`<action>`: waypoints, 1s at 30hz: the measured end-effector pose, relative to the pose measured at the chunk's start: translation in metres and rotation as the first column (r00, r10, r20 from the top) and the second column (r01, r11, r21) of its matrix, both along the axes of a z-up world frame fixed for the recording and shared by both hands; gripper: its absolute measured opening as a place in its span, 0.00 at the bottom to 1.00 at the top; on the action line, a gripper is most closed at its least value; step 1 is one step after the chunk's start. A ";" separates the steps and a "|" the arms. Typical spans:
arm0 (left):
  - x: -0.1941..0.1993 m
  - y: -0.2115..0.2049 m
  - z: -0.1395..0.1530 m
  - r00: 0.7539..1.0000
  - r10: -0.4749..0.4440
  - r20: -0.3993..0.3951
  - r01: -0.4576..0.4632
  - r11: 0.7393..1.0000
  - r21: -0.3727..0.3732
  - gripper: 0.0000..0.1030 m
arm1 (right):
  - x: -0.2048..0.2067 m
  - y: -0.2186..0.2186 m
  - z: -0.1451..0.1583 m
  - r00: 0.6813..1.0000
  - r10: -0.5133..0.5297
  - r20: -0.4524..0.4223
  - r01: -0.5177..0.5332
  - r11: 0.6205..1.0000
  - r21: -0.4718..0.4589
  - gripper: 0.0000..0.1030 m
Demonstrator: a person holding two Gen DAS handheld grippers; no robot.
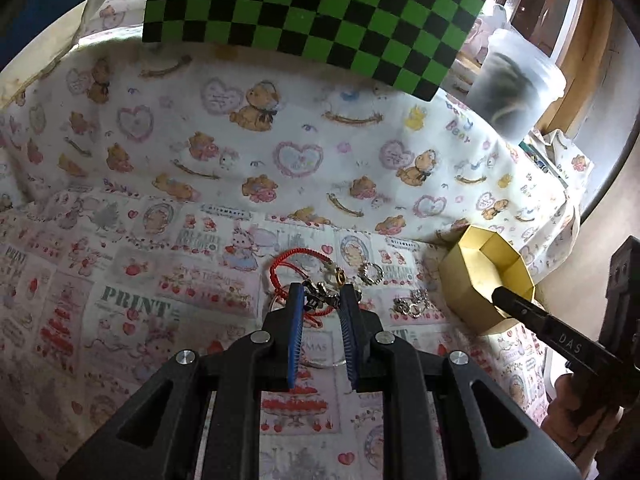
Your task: Organize jewelry
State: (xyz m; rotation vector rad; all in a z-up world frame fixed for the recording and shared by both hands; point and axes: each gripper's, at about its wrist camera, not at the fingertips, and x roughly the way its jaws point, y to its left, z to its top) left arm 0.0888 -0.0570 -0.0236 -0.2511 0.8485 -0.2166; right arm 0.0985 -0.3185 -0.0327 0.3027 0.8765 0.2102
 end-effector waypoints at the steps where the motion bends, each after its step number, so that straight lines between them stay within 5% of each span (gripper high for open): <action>1: 0.000 0.001 0.001 1.000 -0.002 -0.002 0.002 1.000 -0.004 0.16 | 0.000 0.002 0.000 1.000 0.010 -0.004 -0.010 1.000 0.006 0.09; 10: -0.013 0.002 0.021 0.996 -0.030 0.086 0.033 0.999 -0.027 0.16 | -0.011 0.007 0.013 0.999 -0.015 0.052 0.016 0.999 -0.032 0.09; 14: -0.019 -0.003 0.029 0.989 -0.061 0.133 0.066 0.997 -0.033 0.16 | -0.016 0.002 0.024 0.996 0.000 0.093 -0.003 0.999 0.038 0.10; 17: -0.015 -0.002 0.026 0.992 -0.081 0.100 0.090 0.992 -0.086 0.16 | -0.020 0.005 0.029 0.992 0.049 0.120 -0.061 0.993 0.097 0.10; 22: -0.006 0.004 0.014 0.996 -0.075 0.038 0.080 0.986 -0.147 0.16 | -0.022 0.017 0.030 0.990 0.072 0.124 -0.079 0.995 0.056 0.10; 30: -0.005 -0.023 0.025 0.984 -0.159 0.083 0.169 0.977 -0.128 0.16 | -0.024 -0.015 0.044 0.984 -0.079 0.160 0.077 0.997 0.018 0.10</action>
